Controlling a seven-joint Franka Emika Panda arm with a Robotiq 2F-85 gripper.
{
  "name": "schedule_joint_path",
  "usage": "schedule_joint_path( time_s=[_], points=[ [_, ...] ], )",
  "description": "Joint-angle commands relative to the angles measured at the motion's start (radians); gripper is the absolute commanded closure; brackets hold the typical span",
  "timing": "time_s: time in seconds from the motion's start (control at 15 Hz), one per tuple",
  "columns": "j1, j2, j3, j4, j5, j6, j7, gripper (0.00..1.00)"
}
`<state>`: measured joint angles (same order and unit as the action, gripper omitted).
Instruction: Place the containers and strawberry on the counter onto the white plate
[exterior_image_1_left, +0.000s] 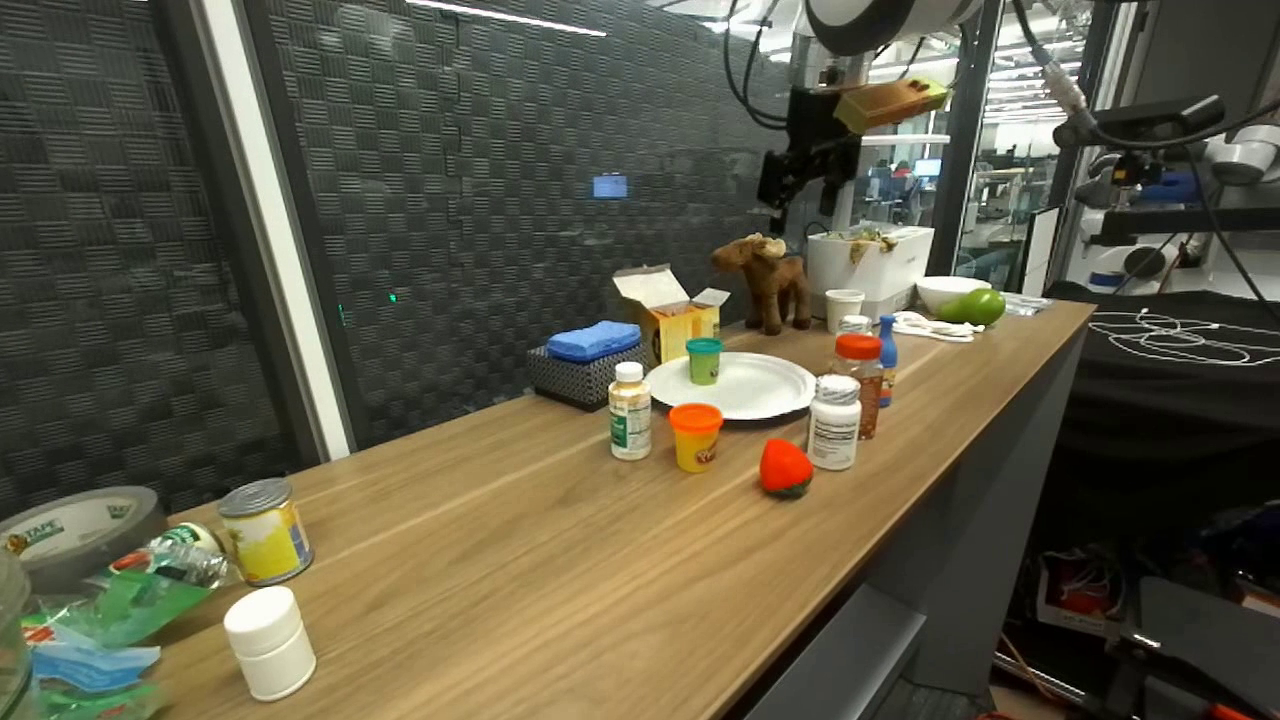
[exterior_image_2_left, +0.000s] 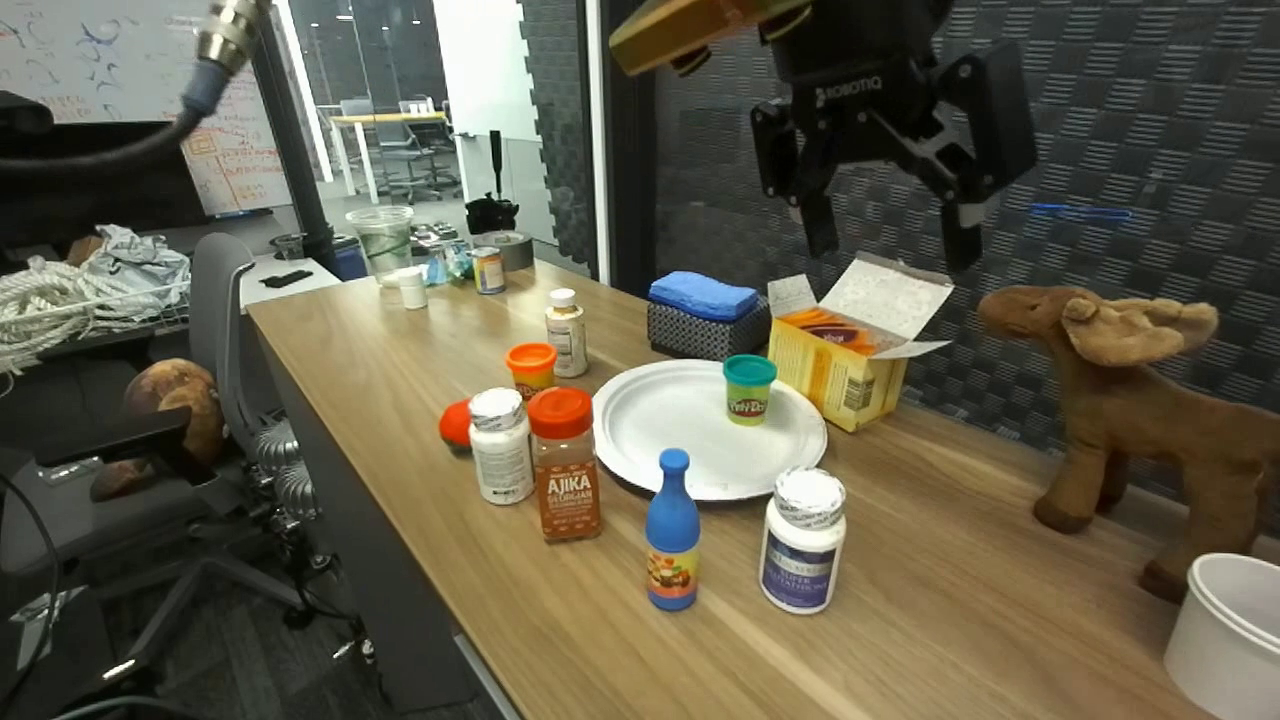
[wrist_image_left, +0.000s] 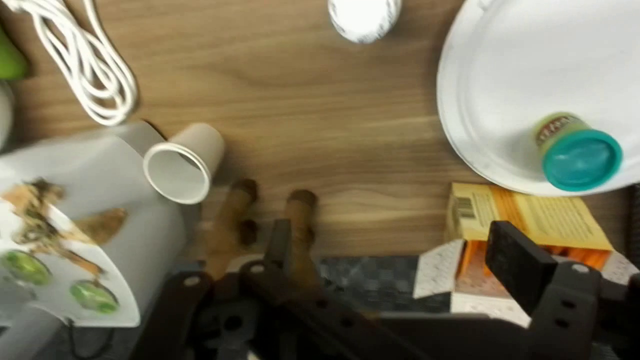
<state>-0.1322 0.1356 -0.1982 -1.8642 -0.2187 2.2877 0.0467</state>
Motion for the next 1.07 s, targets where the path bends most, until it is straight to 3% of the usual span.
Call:
schedule_joint_path(
  time_s=[0.0, 0.27, 1.0],
  points=[
    [-0.019, -0.097, -0.024, -0.095, -0.073, -0.100, 0.108, 0.00],
    [-0.045, -0.107, -0.024, -0.130, -0.043, -0.197, 0.139, 0.00],
    [-0.071, 0.032, -0.029, -0.081, 0.212, -0.153, 0.183, 0.00]
  ],
)
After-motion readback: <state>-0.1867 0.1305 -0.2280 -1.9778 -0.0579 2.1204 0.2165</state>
